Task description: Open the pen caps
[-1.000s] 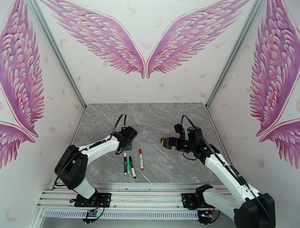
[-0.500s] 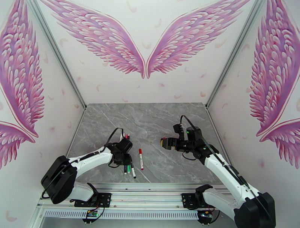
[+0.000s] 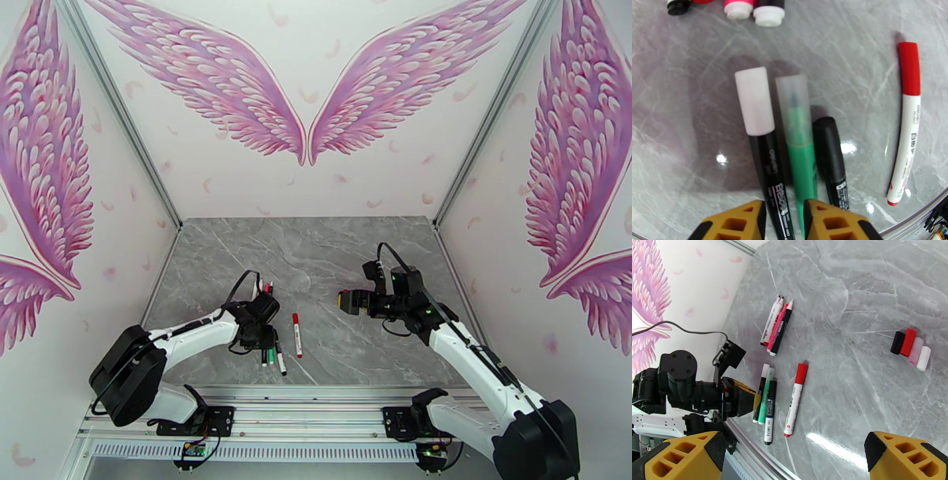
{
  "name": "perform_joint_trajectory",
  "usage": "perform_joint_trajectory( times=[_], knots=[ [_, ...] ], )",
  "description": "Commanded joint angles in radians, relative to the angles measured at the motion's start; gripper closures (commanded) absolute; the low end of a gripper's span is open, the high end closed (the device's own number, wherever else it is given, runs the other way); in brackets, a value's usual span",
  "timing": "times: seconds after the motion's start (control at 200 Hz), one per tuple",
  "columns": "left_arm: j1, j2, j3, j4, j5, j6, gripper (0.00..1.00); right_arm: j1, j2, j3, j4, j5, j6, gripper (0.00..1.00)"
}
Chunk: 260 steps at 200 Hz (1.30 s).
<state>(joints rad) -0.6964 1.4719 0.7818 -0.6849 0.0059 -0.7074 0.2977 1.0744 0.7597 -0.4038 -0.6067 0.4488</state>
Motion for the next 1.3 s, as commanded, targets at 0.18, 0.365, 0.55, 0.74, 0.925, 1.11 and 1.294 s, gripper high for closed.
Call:
perform_joint_trajectory(
  times=[0.18, 0.365, 0.55, 0.74, 0.925, 1.11, 1.294],
  knots=[
    [0.000, 0.047, -0.006, -0.030, -0.037, -0.009, 0.67, 0.014, 0.014, 0.004, 0.014, -0.008, -0.003, 0.01],
    [0.005, 0.092, -0.006, -0.022, -0.065, -0.017, 0.71, 0.023, 0.025, 0.004, 0.020, -0.002, 0.000, 0.01],
    [0.009, 0.036, -0.001, -0.014, -0.064, -0.010, 0.77, 0.032, 0.032, 0.009, 0.019, 0.001, 0.001, 0.01],
    [0.015, -0.070, -0.001, -0.055, -0.086, 0.029, 0.77, 0.048, 0.041, 0.006, 0.047, -0.004, 0.020, 0.01],
    [-0.003, -0.196, -0.003, 0.010, -0.001, 0.155, 0.77, 0.067, 0.044, -0.006, 0.134, -0.029, 0.124, 0.01],
    [-0.035, -0.269, 0.013, 0.174, 0.176, 0.254, 0.77, 0.102, 0.086, 0.014, 0.221, -0.012, 0.278, 0.01],
    [-0.055, -0.250, 0.047, 0.288, 0.296, 0.309, 0.81, 0.146, 0.157, 0.068, 0.223, -0.003, 0.309, 0.04]
  ],
)
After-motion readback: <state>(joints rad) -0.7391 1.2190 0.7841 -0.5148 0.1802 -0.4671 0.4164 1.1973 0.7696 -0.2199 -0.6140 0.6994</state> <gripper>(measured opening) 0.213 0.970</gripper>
